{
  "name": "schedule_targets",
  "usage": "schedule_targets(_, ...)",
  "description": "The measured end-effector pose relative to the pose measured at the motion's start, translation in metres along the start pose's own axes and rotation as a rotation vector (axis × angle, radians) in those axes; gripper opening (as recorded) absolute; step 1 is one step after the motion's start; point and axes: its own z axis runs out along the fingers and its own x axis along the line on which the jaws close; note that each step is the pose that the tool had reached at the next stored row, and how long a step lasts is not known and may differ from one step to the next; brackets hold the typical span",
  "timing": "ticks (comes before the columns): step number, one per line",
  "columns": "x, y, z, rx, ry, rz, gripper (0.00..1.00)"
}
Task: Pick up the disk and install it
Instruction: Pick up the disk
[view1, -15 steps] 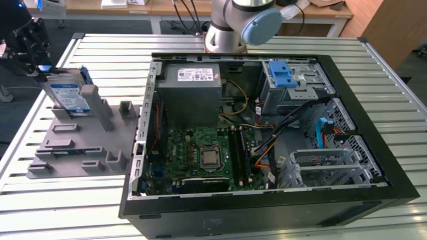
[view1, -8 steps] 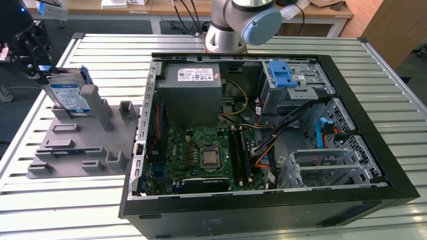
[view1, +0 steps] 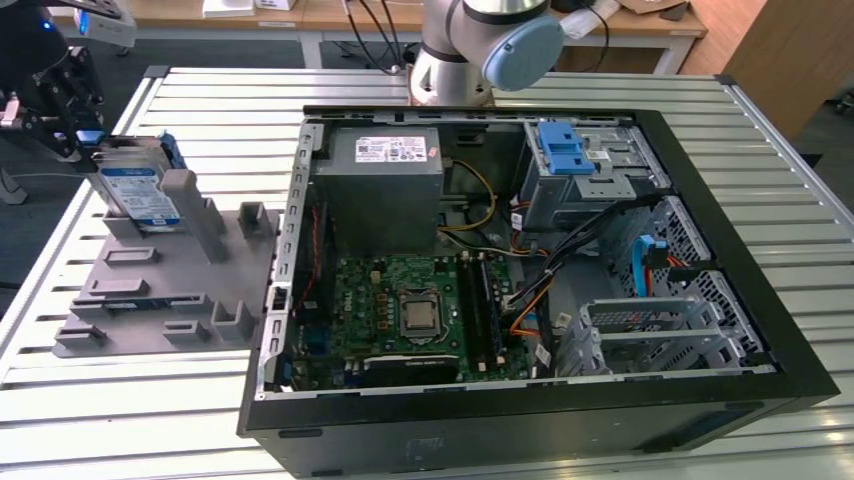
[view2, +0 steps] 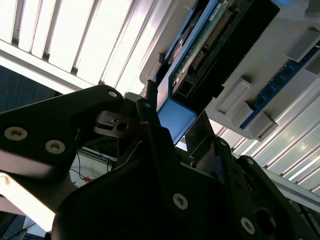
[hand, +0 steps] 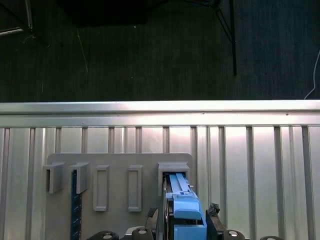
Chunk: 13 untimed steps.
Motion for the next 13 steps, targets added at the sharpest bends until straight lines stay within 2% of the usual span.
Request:
schedule_targets(8,0.0000,0.0000,0.0004,0.0014,-0.0002,0.000,0.49)
schedule_targets(13,0.0001,0.0005,0.0043,0.0056,-0.0002,0.000,0.49)
